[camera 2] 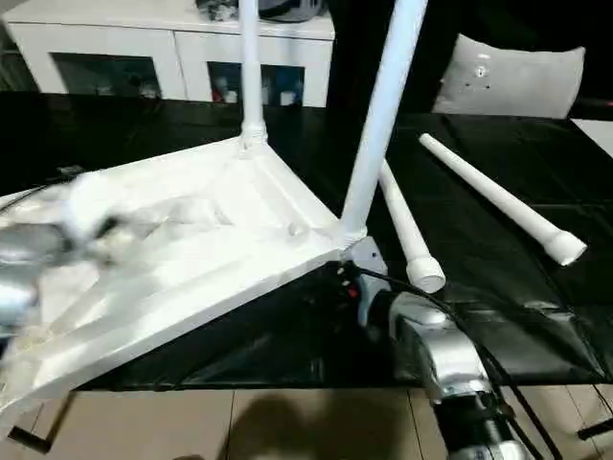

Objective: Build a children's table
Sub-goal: Rotate table base

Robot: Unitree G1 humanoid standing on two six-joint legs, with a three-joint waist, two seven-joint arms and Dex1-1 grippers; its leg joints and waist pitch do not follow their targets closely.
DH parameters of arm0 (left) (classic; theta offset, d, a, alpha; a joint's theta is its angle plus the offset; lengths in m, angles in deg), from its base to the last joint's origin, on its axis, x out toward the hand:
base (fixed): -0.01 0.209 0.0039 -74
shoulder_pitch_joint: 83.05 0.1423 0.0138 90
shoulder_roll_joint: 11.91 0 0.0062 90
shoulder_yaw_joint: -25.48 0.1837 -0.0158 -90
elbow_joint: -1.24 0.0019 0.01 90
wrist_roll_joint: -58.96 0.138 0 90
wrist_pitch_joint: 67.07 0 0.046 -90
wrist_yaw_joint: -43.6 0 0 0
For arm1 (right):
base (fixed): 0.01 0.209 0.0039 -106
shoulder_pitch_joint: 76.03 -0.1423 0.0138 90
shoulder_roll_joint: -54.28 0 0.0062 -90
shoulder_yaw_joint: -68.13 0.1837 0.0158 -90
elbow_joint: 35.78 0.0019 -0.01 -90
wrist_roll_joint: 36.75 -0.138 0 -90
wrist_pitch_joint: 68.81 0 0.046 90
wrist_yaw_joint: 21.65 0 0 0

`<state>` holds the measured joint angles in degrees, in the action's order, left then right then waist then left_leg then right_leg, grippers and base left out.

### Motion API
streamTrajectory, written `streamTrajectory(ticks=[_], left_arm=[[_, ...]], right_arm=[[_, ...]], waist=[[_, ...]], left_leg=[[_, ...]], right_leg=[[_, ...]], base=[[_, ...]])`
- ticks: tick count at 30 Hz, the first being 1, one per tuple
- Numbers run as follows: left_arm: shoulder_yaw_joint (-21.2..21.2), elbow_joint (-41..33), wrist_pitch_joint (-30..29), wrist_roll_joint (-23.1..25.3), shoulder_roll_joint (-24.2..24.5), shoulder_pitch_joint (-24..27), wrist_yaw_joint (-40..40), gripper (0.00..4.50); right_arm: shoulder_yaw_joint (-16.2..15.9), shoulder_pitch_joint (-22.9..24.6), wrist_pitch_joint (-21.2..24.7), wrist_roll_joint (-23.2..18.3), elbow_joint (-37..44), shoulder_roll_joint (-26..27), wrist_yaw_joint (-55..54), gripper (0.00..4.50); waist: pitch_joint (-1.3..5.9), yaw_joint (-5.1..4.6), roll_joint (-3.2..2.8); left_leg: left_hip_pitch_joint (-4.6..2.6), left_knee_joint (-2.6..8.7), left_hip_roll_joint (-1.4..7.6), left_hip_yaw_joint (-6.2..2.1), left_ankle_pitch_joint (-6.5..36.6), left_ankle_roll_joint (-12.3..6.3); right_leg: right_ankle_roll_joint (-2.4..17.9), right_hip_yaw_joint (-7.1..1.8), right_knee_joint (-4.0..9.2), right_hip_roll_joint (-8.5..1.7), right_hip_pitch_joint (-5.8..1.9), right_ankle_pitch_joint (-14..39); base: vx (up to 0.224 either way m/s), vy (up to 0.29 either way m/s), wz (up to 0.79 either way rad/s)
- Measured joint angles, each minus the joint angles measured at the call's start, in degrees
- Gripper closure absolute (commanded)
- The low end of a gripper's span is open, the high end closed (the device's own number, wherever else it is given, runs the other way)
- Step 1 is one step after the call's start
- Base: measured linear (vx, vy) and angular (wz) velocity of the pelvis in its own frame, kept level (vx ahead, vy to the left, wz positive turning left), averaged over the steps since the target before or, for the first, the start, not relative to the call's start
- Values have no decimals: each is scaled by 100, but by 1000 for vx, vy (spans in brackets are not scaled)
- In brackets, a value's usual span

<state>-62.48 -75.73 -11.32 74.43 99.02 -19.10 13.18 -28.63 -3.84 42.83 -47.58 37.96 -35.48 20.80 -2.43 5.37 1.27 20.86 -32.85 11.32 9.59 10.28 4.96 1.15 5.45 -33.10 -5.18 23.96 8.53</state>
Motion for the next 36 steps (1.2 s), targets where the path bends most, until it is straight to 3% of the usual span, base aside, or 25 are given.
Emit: streamTrajectory(ticks=[6, 11, 23, 31, 36], left_arm=[[388, -6, -556, 276, 218, 250, -151, 446], [792, -130, -684, 266, 252, 418, -586, 446], [1022, -780, -203, -578, 205, 614, -1956, 446], [1154, -859, 46, -1174, -400, 617, -2653, 446], [1325, -227, 579, -1250, -1068, 299, -2490, 446]], right_arm=[[-50, -216, 64, 68, -325, 99, -242, 0], [-55, -428, -99, 204, -819, 224, -331, 0], [-32, -1295, -755, 493, -2364, 584, -870, 0], [208, -1638, -1058, 575, -2902, 670, -1155, 0], [371, -1769, -1339, 623, -3186, 648, -1338, 0]], waist=[[1, 30, 3], [-1, -22, -1], [-1, -38, -1], [1, -83, 6], [1, -99, 6]], left_leg=[[-7, -17, 1, -4, 0, 1], [-37, -15, 3, -6, -1, 2], [-66, -16, -1, 1, -2, 3], [-70, -13, 1, 9, -1, 3], [-69, -12, 1, 12, -2, 3]], right_leg=[[13, -3, -4, -2, -9, -10], [14, -5, -10, -2, -26, -11], [19, -10, -13, -8, -50, -14], [20, -15, -14, -6, -49, -14], [19, -15, -13, -6, -48, -14]], base=[[0, 0, 0], [0, 0, 0], [0, 0, 0], [0, 0, 0], [0, 0, 0]])
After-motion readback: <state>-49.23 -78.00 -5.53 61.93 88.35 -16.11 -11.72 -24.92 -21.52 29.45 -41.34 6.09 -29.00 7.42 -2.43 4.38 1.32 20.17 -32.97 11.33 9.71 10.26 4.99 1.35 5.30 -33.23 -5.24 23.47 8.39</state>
